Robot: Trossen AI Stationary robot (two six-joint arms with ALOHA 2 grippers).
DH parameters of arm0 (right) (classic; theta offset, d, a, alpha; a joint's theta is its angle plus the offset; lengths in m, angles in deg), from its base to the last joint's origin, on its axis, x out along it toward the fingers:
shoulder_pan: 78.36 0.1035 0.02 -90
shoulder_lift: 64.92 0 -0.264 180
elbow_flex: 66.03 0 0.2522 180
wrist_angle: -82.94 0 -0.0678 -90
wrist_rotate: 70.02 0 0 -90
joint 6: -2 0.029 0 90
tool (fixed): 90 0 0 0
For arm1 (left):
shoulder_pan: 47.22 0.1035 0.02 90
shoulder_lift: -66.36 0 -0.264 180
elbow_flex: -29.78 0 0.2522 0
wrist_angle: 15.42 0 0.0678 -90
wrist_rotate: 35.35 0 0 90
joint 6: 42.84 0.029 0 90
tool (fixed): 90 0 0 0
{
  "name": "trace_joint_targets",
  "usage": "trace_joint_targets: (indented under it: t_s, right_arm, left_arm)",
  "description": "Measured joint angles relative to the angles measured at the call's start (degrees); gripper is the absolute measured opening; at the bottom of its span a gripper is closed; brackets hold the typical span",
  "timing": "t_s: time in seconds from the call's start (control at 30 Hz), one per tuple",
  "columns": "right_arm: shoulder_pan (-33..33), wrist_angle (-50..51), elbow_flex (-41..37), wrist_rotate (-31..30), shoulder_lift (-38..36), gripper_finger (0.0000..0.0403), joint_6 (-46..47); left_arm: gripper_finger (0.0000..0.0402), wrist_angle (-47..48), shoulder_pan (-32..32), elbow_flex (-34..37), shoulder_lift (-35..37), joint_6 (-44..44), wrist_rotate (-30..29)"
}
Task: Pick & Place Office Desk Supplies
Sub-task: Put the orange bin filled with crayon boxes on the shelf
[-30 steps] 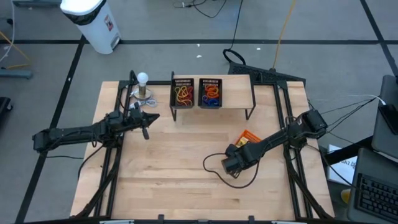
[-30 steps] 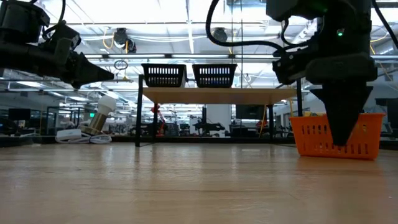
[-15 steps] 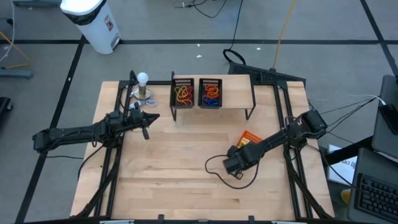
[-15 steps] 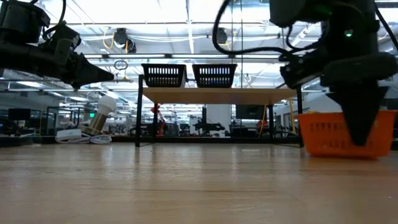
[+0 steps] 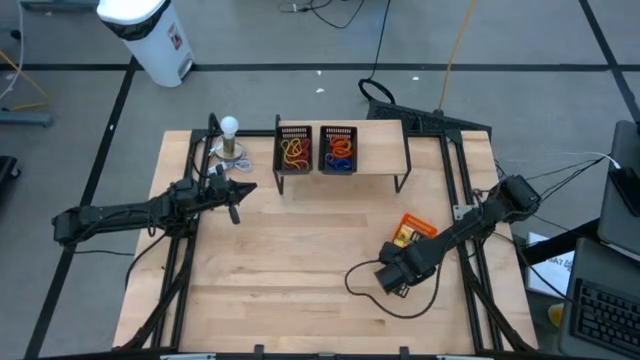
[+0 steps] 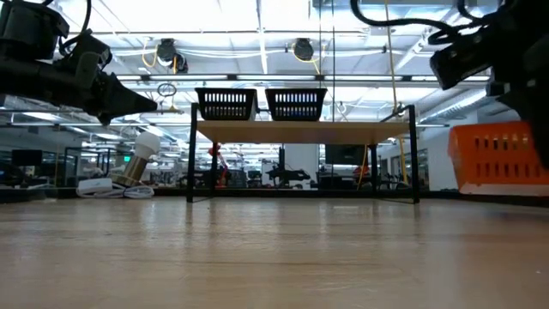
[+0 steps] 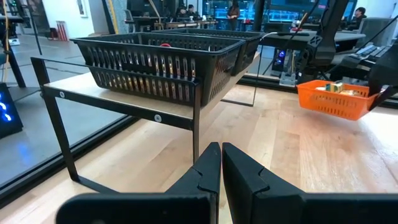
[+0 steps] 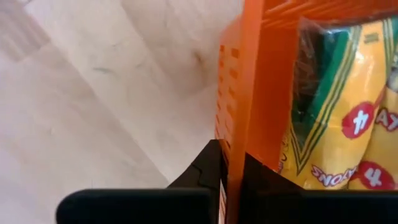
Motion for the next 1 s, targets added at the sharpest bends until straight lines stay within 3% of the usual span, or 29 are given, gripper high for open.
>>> trace_joint_targets:
  t_s: [0.17, 0.57, 0.73, 1.0]
  right_arm:
    - [1.0, 3.0, 3.6, 0.2, 0.0, 0.0001, -2.3]
    - [3.4, 9.3, 17.3, -2.6, 0.0, 0.0, -18.6]
    - [3.1, 18.4, 21.4, -4.7, 0.0, 0.0, -20.0]
    - [1.7, 20.9, 27.0, -6.8, 0.0, 0.0, -22.8]
  left_arm:
    - [0.0019, 0.0, 0.0, 0.0, 0.0, -0.3, 0.0]
    - [0.0019, 0.0, 0.0, 0.0, 0.0, -3.0, 0.0]
    - [0.0019, 0.0, 0.0, 0.0, 0.0, -3.4, 0.0]
    - [0.0019, 0.1, 0.0, 0.0, 0.0, -4.5, 0.0]
